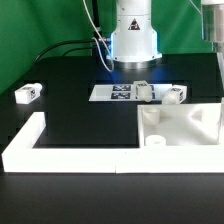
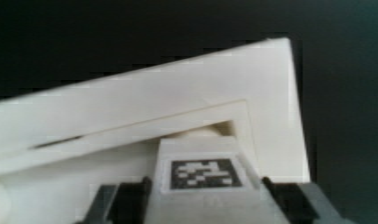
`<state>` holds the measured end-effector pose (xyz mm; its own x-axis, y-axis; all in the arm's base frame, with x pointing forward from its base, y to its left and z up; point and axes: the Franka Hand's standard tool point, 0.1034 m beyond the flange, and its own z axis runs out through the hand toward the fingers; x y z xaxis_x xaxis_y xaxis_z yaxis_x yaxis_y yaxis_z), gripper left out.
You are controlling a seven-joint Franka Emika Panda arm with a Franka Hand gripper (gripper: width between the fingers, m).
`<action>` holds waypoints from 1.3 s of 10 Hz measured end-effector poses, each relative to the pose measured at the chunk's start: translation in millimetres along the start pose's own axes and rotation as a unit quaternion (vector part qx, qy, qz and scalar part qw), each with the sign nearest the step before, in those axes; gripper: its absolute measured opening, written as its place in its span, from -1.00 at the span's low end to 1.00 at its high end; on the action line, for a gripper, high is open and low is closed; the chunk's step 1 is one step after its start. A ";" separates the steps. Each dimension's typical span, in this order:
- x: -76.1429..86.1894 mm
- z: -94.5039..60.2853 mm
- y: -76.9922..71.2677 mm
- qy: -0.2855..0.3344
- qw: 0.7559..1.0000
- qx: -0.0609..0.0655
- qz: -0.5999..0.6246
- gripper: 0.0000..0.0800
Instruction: Assemble one leg
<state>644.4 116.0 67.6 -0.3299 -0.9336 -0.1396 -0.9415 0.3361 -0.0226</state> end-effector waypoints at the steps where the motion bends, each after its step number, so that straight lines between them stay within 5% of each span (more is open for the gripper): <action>1: 0.0 0.1 -0.2 -0.001 0.999 0.011 0.039 -0.29; 5: 0.9 0.9 0.8 -0.001 1.000 0.015 0.027 -0.28; 6: 0.9 1.3 1.0 -0.001 1.000 0.015 0.025 0.13; 7: 0.3 0.1 0.5 -0.002 1.000 0.015 0.017 0.13; 8: -1.3 -12.7 -2.2 -0.007 1.000 0.021 -0.006 0.51; 10: 2.3 -44.0 -9.4 -0.022 0.999 0.035 -0.032 0.60; 13: 3.2 -45.4 -11.4 -0.022 0.998 0.036 -0.038 0.62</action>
Offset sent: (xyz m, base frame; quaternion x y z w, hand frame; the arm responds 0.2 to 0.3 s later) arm 0.0000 0.0000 0.0000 0.0000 0.0000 0.0650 0.9979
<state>651.0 103.6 112.4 -0.2522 -0.9512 -0.1779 -0.9562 0.2732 -0.1050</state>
